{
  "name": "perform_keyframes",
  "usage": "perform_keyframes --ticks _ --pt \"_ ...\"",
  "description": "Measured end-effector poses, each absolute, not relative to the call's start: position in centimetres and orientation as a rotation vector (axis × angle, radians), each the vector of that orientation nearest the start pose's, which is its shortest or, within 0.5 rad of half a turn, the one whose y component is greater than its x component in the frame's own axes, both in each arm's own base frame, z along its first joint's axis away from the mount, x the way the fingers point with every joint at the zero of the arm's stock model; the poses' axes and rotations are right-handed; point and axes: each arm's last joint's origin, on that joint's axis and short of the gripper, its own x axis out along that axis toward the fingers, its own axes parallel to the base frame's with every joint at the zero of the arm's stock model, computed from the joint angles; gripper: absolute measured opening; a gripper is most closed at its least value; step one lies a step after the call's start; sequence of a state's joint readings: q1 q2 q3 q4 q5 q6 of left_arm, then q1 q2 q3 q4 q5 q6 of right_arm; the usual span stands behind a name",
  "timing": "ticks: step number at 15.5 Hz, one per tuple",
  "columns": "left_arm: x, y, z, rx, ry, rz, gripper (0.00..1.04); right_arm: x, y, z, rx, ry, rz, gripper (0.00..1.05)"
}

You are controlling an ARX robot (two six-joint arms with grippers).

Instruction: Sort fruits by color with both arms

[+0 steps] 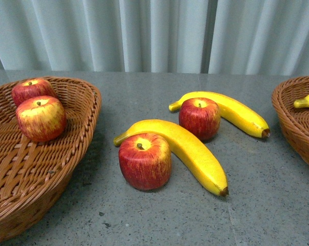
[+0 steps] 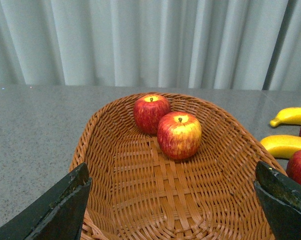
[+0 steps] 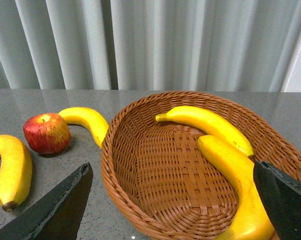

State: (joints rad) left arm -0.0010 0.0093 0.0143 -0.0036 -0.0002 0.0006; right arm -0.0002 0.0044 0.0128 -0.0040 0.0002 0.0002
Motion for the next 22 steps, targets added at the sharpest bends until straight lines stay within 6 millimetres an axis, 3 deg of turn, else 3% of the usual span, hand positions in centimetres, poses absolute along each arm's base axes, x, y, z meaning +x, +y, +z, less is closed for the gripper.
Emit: perform_keyframes --ticks 15,16,17,19,21,22 --pt "9.7 0.0 16.7 0.0 0.0 0.0 0.98 9.7 0.0 16.7 0.0 -0.005 0.0 0.98" --pt "9.7 0.0 16.5 -0.017 0.092 0.075 0.98 9.7 0.0 16.7 0.0 -0.005 0.0 0.98" --pt "10.0 -0.6 16.9 0.0 0.264 0.219 0.98 9.7 0.0 16.7 -0.001 -0.004 -0.001 0.98" --pt "10.6 0.0 18.7 0.017 0.21 0.453 0.98 9.7 0.0 16.7 0.0 -0.004 -0.002 0.98" --pt "11.8 0.7 22.9 -0.03 0.049 0.467 0.98 9.7 0.0 16.7 0.0 -0.005 0.0 0.98" --pt "12.7 0.8 23.7 -0.024 0.035 0.432 0.98 9.7 0.0 16.7 0.0 -0.004 0.0 0.98"
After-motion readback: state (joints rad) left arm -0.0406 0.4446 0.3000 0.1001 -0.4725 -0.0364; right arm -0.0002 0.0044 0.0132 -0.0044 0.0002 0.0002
